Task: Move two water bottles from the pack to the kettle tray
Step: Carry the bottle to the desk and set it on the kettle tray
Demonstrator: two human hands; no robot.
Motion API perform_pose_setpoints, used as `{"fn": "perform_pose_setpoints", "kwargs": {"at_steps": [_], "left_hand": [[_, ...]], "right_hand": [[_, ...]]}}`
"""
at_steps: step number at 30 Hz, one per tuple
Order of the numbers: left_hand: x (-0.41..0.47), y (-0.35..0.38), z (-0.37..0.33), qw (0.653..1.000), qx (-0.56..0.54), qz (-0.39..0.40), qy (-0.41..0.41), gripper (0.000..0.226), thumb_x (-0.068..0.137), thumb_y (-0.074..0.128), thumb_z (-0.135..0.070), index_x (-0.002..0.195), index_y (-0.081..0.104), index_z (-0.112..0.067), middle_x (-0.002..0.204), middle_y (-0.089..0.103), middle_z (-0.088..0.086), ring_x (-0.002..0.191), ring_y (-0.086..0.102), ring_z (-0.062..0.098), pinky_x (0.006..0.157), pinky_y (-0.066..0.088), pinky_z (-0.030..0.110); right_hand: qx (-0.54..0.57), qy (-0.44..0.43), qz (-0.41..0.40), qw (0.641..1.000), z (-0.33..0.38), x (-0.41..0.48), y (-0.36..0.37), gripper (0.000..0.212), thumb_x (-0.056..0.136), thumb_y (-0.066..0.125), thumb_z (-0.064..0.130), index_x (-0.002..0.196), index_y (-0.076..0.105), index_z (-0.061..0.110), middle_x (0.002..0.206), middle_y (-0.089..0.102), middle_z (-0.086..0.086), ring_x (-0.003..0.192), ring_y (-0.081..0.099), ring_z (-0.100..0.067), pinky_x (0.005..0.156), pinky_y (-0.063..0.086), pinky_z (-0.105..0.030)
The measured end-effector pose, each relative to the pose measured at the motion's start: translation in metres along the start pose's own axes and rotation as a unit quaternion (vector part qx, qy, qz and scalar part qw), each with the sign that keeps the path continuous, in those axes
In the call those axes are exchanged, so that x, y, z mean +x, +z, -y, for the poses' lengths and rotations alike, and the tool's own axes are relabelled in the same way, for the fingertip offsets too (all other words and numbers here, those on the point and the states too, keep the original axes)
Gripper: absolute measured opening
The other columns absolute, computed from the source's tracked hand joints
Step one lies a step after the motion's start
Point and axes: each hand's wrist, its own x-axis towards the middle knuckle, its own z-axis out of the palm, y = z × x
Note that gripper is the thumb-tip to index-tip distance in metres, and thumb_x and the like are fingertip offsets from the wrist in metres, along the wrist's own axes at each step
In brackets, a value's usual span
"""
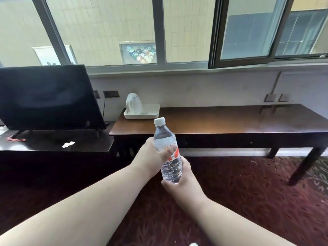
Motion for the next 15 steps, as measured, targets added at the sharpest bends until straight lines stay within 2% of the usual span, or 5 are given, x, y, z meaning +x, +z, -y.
{"fn": "perform_pose_setpoints", "kwargs": {"at_steps": [5, 8, 10, 12, 15], "left_hand": [[0.124, -0.008, 0.036, 0.997, -0.011, -0.053, -0.054, 0.061, 0.070, 0.074, -0.064, 0.115, 0.053, -0.028, 0.097, 0.069, -0.010, 0.082, 0.066, -0.001, 0.070, 0.052, 0.025], [0.199, -0.016, 0.046, 0.994, -0.004, -0.071, -0.085, 0.064, 0.070, 0.074, -0.064, 0.117, 0.046, -0.030, 0.089, 0.064, -0.011, 0.074, 0.063, 0.000, 0.063, 0.046, 0.022], [0.244, -0.024, 0.055, 0.994, -0.017, -0.068, -0.088, 0.067, 0.069, 0.075, -0.063, 0.119, 0.049, -0.026, 0.094, 0.067, -0.007, 0.083, 0.066, 0.004, 0.072, 0.053, 0.029], [0.283, -0.032, 0.065, 0.994, -0.025, -0.059, -0.088, 0.071, 0.064, 0.076, -0.064, 0.120, 0.052, -0.026, 0.102, 0.069, -0.007, 0.092, 0.067, 0.006, 0.083, 0.055, 0.038], [0.332, -0.041, 0.088, 0.994, -0.036, -0.046, -0.092, 0.061, 0.059, 0.079, -0.059, 0.112, 0.055, -0.041, 0.100, 0.070, -0.016, 0.088, 0.065, -0.006, 0.082, 0.055, 0.031]], "right_hand": [[-0.012, 0.016, 0.041, 0.999, -0.027, 0.142, 0.009, 0.074, 0.069, 0.075, 0.024, 0.110, 0.036, 0.072, 0.109, 0.064, 0.021, 0.098, 0.063, 0.011, 0.075, 0.045, -0.002], [-0.022, 0.024, 0.078, 0.996, -0.030, 0.225, 0.008, 0.076, 0.071, 0.076, 0.026, 0.132, 0.036, 0.050, 0.116, 0.061, 0.020, 0.102, 0.060, 0.012, 0.083, 0.047, -0.005], [-0.023, 0.035, 0.101, 0.994, -0.034, 0.273, 0.013, 0.079, 0.073, 0.077, 0.027, 0.139, 0.034, 0.038, 0.120, 0.059, 0.018, 0.104, 0.060, 0.009, 0.090, 0.050, -0.014], [-0.024, 0.041, 0.117, 0.992, -0.036, 0.313, 0.019, 0.069, 0.078, 0.076, 0.028, 0.134, 0.036, 0.036, 0.117, 0.061, 0.017, 0.100, 0.060, 0.014, 0.080, 0.049, -0.007], [-0.033, 0.047, 0.131, 0.990, -0.044, 0.370, 0.034, 0.047, 0.084, 0.074, 0.027, 0.117, 0.043, 0.042, 0.106, 0.066, 0.017, 0.092, 0.060, 0.019, 0.068, 0.041, 0.003]]}}
